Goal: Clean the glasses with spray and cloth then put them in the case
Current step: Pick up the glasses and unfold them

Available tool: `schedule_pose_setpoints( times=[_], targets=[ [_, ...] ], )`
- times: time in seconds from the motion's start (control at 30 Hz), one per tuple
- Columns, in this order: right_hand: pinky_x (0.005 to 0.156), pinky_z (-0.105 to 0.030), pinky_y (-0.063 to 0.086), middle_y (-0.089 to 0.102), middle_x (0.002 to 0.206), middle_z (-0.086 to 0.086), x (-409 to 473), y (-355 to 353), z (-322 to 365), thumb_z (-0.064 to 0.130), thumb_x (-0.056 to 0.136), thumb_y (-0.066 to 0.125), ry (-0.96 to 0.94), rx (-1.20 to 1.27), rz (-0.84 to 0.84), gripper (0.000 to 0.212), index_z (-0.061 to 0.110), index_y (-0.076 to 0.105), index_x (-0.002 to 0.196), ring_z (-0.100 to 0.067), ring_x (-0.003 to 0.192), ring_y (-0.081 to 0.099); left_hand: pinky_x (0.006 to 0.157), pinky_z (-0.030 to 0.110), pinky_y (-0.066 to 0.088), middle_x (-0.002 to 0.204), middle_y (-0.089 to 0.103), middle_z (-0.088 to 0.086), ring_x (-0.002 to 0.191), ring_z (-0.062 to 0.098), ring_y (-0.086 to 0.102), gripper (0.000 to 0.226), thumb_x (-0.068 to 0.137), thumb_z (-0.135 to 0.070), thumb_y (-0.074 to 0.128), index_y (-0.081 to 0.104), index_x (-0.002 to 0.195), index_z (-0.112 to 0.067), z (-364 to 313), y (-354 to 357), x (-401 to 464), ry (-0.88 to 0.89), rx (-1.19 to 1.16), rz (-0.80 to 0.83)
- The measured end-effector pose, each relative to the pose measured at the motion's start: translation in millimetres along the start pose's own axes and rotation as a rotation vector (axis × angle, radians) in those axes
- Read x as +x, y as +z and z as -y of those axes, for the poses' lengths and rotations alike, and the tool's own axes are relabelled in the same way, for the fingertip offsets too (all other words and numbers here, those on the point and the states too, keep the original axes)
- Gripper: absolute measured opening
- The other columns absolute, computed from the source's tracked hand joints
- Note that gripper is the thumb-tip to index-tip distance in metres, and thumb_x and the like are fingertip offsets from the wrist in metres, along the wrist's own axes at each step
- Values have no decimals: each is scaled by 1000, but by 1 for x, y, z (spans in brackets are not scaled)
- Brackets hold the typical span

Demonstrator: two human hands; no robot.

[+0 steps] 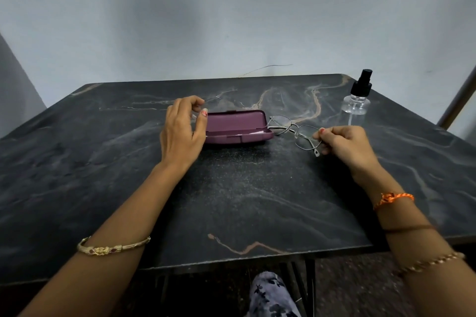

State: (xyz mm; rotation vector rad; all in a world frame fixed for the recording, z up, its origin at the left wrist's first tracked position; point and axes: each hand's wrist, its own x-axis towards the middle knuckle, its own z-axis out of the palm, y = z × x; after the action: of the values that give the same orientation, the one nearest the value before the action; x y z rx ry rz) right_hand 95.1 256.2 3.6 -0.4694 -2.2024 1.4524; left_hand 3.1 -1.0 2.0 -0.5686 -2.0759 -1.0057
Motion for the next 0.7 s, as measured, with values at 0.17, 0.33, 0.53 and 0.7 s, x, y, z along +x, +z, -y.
schedule_pose_setpoints(
  times=[0.17, 0.33, 0.53, 0.7],
  targets=[
    [70, -30, 41, 66, 64, -16, -7, 3, 8, 17, 88, 53, -133, -197, -271, 23, 5, 72, 84, -23, 69, 58, 64, 28, 41, 99, 56, 11, 89, 19, 50, 19, 88, -13, 50, 54, 105, -7, -6, -2, 1, 40, -14, 3],
    [83, -39, 48, 69, 72, -17, -8, 6, 16, 19, 88, 51, -143, -44, -409, 23, 9, 71, 86, -29, 77, 64, 67, 28, 49, 100, 52, 4, 84, 11, 50, 16, 88, -10, 51, 56, 103, -9, -10, -2, 3, -17, -129, -13],
    [54, -9, 49, 56, 68, -1, 6, 24, 42, 9, 92, 47, -117, 491, -121, 26, 10, 63, 72, 4, 44, 55, 52, 15, 50, 78, 59, -7, 64, 4, 53, 21, 89, -9, 51, 60, 83, -27, -39, 1, 35, -319, -698, -35],
    [52, -11, 48, 60, 66, 1, 24, 41, 72, 9, 92, 48, -157, 647, 47, 30, 13, 63, 66, -1, 52, 55, 50, 12, 49, 88, 61, -6, 65, 7, 55, 14, 91, -15, 48, 61, 95, -20, -52, 13, 60, -469, -910, 92]
  ],
)
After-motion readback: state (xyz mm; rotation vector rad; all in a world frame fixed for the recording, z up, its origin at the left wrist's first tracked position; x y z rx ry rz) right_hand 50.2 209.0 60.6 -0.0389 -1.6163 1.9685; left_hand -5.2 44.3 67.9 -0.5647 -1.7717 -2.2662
